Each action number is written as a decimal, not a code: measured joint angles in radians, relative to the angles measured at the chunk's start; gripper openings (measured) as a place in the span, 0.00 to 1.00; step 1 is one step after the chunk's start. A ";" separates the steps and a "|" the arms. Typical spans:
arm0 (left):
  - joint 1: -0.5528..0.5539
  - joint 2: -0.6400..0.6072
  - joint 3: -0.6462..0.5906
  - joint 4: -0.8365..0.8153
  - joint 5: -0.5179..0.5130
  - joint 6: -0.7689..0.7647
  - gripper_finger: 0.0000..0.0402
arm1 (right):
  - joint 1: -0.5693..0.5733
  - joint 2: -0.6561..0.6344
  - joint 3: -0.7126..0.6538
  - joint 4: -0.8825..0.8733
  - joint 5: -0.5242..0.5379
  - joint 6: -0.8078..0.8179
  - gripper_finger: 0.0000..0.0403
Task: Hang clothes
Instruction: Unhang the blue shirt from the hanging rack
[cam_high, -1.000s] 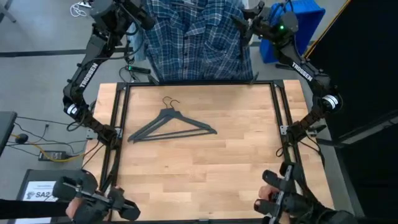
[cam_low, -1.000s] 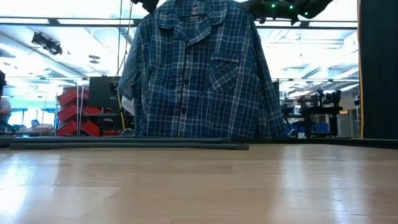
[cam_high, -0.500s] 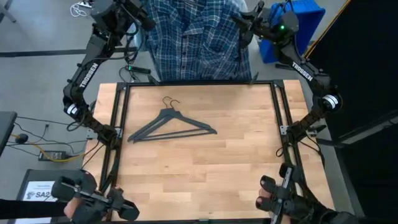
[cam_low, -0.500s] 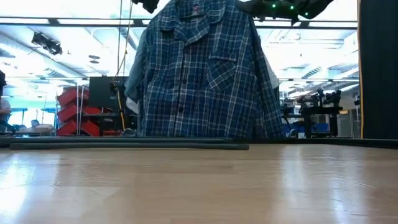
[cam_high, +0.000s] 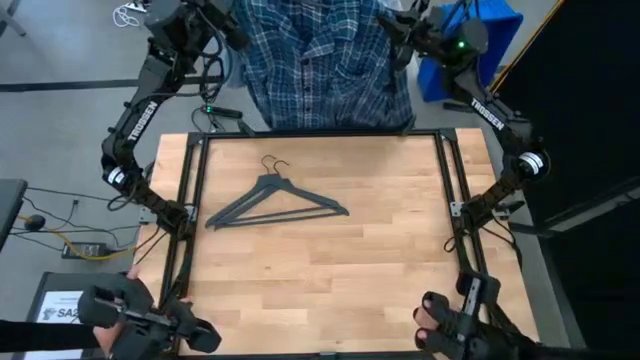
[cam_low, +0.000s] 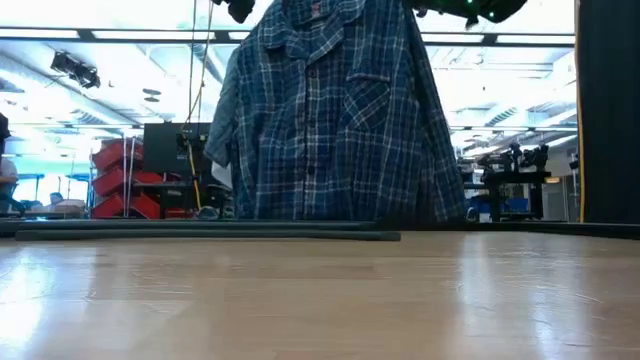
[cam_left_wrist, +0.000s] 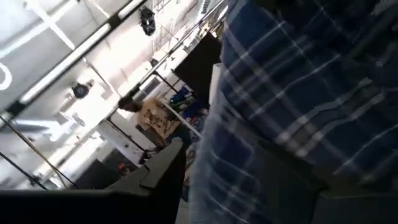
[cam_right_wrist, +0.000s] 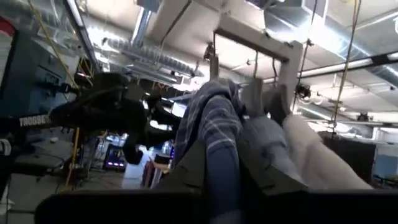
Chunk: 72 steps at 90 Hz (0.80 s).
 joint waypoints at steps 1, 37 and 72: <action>0.000 0.000 0.000 0.001 0.007 0.000 0.43 | 0.000 0.000 0.005 -0.007 -0.003 0.000 0.03; 0.055 0.000 0.009 -0.095 0.338 -0.117 0.43 | 0.077 0.000 0.055 -0.102 -0.071 -0.018 0.03; 0.083 -0.003 0.010 -0.256 0.436 -0.132 0.43 | 0.147 -0.036 0.055 -0.212 -0.069 -0.025 0.03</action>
